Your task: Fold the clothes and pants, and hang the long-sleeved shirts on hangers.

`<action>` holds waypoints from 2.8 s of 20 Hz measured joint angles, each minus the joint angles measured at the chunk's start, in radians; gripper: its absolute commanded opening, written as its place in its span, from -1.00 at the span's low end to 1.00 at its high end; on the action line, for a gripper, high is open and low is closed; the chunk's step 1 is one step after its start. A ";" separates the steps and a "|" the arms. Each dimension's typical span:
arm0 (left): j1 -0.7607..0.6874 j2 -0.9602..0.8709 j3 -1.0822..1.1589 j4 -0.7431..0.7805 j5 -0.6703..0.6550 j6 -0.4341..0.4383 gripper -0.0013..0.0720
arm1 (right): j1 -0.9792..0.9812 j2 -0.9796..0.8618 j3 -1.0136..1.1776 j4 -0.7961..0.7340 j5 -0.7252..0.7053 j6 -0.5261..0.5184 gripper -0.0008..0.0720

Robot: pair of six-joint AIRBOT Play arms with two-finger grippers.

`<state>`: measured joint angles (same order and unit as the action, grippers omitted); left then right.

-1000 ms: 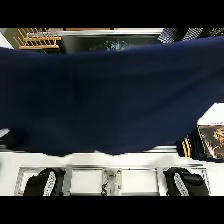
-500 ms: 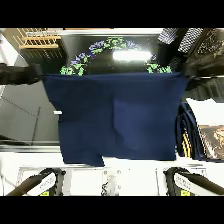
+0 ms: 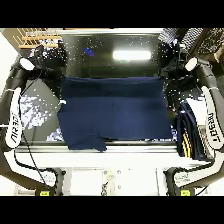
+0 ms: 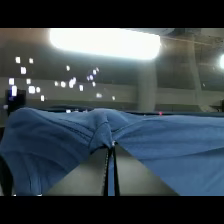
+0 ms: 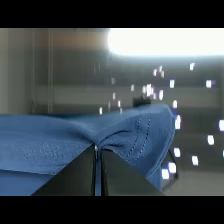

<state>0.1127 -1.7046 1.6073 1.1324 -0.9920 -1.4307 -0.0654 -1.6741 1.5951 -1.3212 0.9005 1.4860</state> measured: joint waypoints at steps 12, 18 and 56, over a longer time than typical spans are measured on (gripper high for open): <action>0.011 0.160 -0.450 0.001 0.103 0.037 -0.95 | 0.006 0.103 -0.328 -0.019 0.039 0.018 -0.93; 0.029 0.202 -0.533 0.000 0.097 0.045 0.58 | 0.001 0.146 -0.405 0.016 0.046 0.018 0.41; 0.078 0.790 -1.087 0.088 -0.173 -0.134 0.31 | -0.197 0.794 -1.323 0.270 -0.197 0.196 -0.95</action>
<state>0.1905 -0.9146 0.5201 1.2201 -1.1652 -1.5646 -0.2623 -0.8803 0.2722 -1.0508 0.7036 1.6821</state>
